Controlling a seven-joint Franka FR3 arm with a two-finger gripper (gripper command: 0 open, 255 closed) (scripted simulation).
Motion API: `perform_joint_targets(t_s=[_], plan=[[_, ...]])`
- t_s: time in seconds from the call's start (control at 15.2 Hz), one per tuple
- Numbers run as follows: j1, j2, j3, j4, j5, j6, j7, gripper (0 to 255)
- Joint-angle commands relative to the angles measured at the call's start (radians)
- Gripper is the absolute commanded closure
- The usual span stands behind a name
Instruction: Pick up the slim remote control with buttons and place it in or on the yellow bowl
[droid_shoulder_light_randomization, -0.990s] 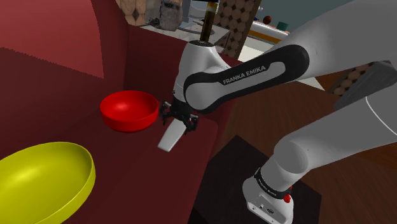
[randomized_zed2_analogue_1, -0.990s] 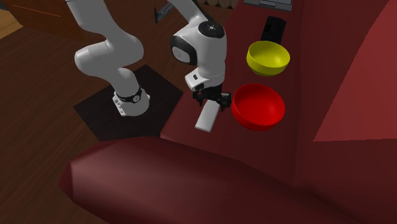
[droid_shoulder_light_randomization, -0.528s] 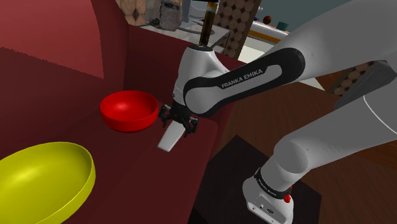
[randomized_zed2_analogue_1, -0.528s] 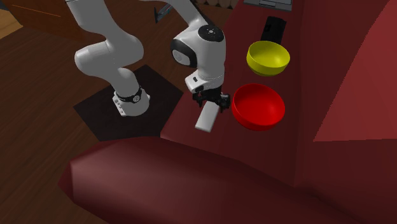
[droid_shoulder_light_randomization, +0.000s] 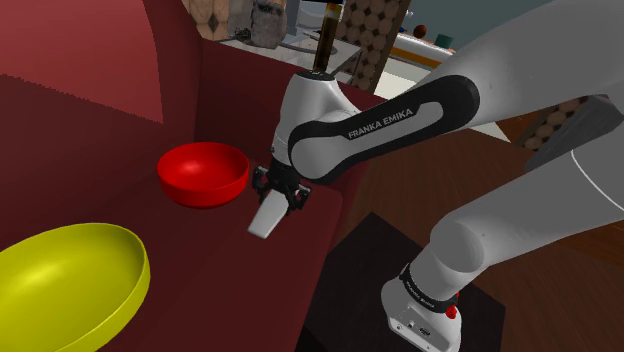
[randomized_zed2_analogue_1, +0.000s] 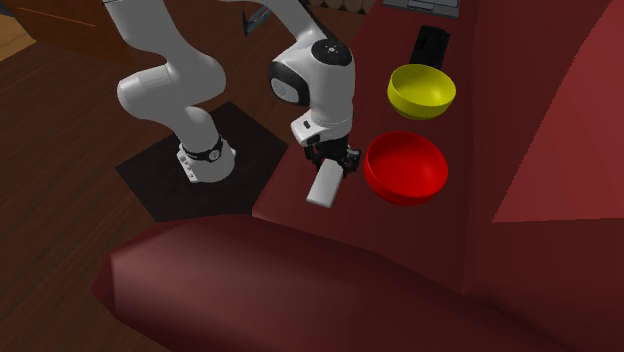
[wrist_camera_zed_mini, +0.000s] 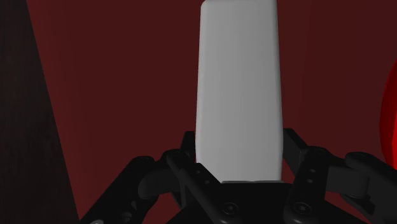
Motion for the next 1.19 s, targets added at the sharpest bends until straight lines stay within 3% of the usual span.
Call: perform_joint_targets(t_s=[0.0, 0.13, 1.12], plan=[[0.0, 0.0, 0.0, 0.0, 0.0, 0.0, 0.0, 255], [0.0, 0.0, 0.0, 0.0, 0.0, 0.0, 0.0, 255], [0.032, -0.155, -0.087, 0.103, 0.019, -0.252, -0.029, 255]])
